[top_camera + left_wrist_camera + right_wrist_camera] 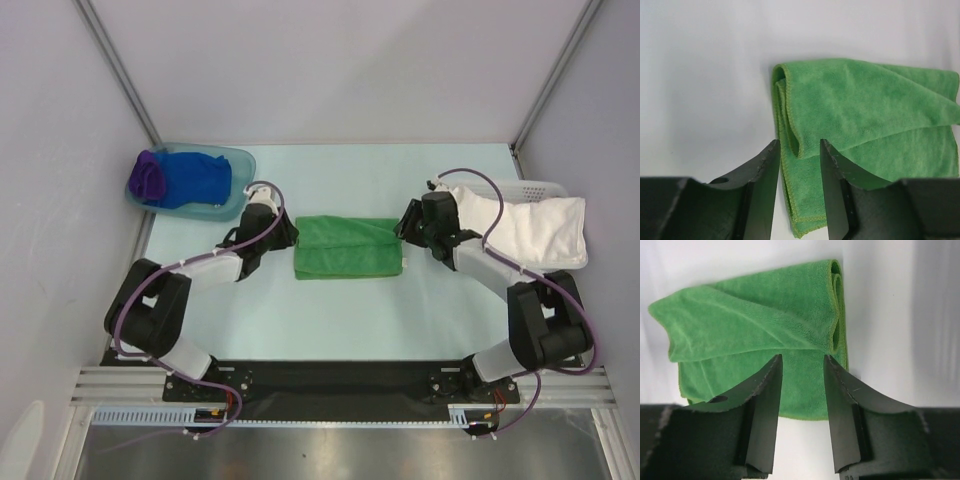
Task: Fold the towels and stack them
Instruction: Fold the towel
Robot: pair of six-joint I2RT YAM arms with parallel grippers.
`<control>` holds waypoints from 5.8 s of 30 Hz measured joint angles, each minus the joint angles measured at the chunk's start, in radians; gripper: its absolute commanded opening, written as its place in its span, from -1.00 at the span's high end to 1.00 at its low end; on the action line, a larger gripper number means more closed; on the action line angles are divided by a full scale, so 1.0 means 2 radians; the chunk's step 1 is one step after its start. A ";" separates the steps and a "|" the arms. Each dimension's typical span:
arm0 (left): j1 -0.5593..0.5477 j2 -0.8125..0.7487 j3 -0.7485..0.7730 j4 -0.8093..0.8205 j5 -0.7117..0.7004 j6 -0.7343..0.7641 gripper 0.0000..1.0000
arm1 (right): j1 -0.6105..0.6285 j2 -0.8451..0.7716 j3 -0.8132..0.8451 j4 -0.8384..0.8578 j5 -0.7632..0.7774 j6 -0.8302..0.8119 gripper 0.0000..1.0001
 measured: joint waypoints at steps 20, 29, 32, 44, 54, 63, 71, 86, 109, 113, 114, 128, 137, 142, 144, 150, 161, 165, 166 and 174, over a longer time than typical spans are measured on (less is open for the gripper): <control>-0.005 0.073 0.122 -0.183 -0.011 -0.057 0.17 | 0.005 0.031 0.039 -0.064 0.041 -0.008 0.23; -0.014 0.080 0.122 -0.191 0.002 -0.066 0.21 | 0.005 0.041 0.041 -0.064 0.041 -0.008 0.23; -0.014 0.082 0.122 -0.189 0.003 -0.066 0.24 | 0.005 0.043 0.041 -0.064 0.041 -0.008 0.24; -0.014 0.096 0.122 -0.187 0.004 -0.068 0.72 | 0.005 0.051 0.041 -0.063 0.037 -0.008 0.24; -0.014 0.083 0.124 -0.200 0.002 -0.065 0.99 | 0.005 0.057 0.041 -0.062 0.035 -0.008 0.24; -0.014 0.038 0.110 -0.213 -0.011 -0.064 0.99 | 0.005 0.057 0.041 -0.062 0.024 -0.006 0.18; -0.014 0.038 0.100 -0.218 -0.012 -0.063 0.99 | 0.006 0.060 0.041 -0.058 0.015 -0.004 0.12; -0.011 0.038 0.100 -0.229 -0.012 -0.063 0.99 | 0.007 0.092 0.040 -0.044 -0.012 0.022 0.13; 0.015 0.051 0.177 -0.255 0.001 -0.056 0.99 | -0.037 0.090 0.100 -0.085 -0.027 0.025 0.96; 0.015 0.043 0.166 -0.257 0.006 -0.056 0.99 | -0.037 0.074 0.101 -0.096 -0.030 0.017 0.96; 0.015 0.036 0.156 -0.257 0.009 -0.056 0.99 | -0.037 0.070 0.100 -0.098 -0.031 0.016 0.96; 0.015 -0.033 0.065 -0.243 0.045 -0.058 0.99 | -0.016 0.008 0.029 -0.122 -0.037 0.005 0.95; 0.015 -0.042 0.026 -0.231 0.060 -0.063 0.99 | -0.006 -0.010 0.010 -0.127 -0.031 0.005 0.95; 0.015 -0.050 0.018 -0.223 0.064 -0.065 0.99 | -0.005 -0.014 0.002 -0.129 -0.027 0.005 0.92; 0.015 -0.051 0.013 -0.219 0.067 -0.065 0.99 | -0.005 -0.015 -0.002 -0.129 -0.027 0.005 0.90; 0.009 -0.051 -0.006 -0.212 0.071 -0.065 0.84 | -0.004 -0.016 -0.018 -0.126 -0.025 0.006 0.49; 0.008 -0.052 -0.019 -0.211 0.071 -0.065 0.30 | -0.002 -0.033 -0.038 -0.126 -0.015 0.004 0.22; 0.008 -0.063 -0.018 -0.222 0.071 -0.065 0.29 | 0.009 -0.046 -0.038 -0.126 -0.012 0.004 0.26; 0.008 -0.065 -0.016 -0.224 0.071 -0.065 0.28 | 0.015 -0.046 -0.038 -0.126 -0.011 0.004 0.26; 0.007 -0.058 0.043 -0.255 0.049 -0.060 0.22 | 0.049 -0.043 -0.039 -0.126 0.011 0.004 0.24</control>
